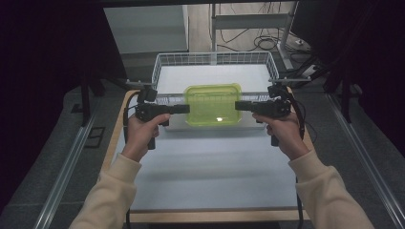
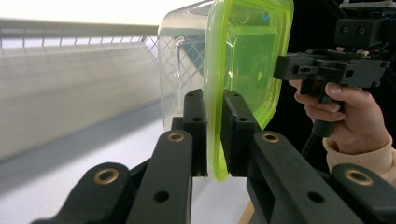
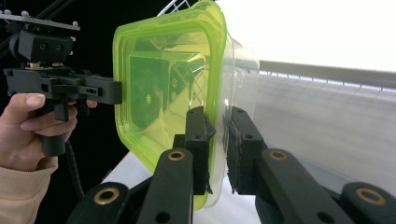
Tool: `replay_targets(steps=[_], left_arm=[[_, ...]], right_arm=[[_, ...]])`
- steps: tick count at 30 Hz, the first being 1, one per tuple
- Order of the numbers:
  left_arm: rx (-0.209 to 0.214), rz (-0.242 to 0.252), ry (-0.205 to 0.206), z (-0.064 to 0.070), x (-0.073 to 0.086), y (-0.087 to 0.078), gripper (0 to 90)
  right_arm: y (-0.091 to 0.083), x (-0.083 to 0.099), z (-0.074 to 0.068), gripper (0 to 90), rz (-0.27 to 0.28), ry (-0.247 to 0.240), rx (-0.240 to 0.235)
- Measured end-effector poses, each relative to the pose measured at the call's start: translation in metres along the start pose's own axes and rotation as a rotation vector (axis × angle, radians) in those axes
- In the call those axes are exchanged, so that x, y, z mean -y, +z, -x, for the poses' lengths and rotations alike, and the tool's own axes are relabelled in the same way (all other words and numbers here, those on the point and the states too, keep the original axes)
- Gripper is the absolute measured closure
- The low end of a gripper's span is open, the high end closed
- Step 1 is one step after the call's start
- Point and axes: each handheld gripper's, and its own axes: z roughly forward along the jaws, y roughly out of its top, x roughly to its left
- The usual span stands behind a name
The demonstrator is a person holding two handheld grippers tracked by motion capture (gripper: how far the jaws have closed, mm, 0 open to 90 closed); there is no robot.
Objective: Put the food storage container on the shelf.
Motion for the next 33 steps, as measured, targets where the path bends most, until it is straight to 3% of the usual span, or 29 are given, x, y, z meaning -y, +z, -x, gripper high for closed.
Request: replay_targets(steps=[11,20,28,33], left_arm=[[-0.004,0.001,-0.005,-0.006,-0.033,0.002,82.1],[-0.049,-0.002,-0.006,-0.014,-0.065,0.008,81.8],[-0.074,-0.024,-0.018,-0.027,-0.088,0.026,81.4],[-0.069,-0.029,-0.039,-0.037,-0.093,0.037,81.1]], right_arm=[[0.005,-0.028,0.007,80.1,0.010,0.006,0.001],[0.016,-0.055,0.015,80.1,0.015,0.017,0.015],[0.024,-0.071,0.034,80.1,0.027,0.058,0.036],[0.028,-0.074,0.045,79.9,0.020,0.084,0.046]])
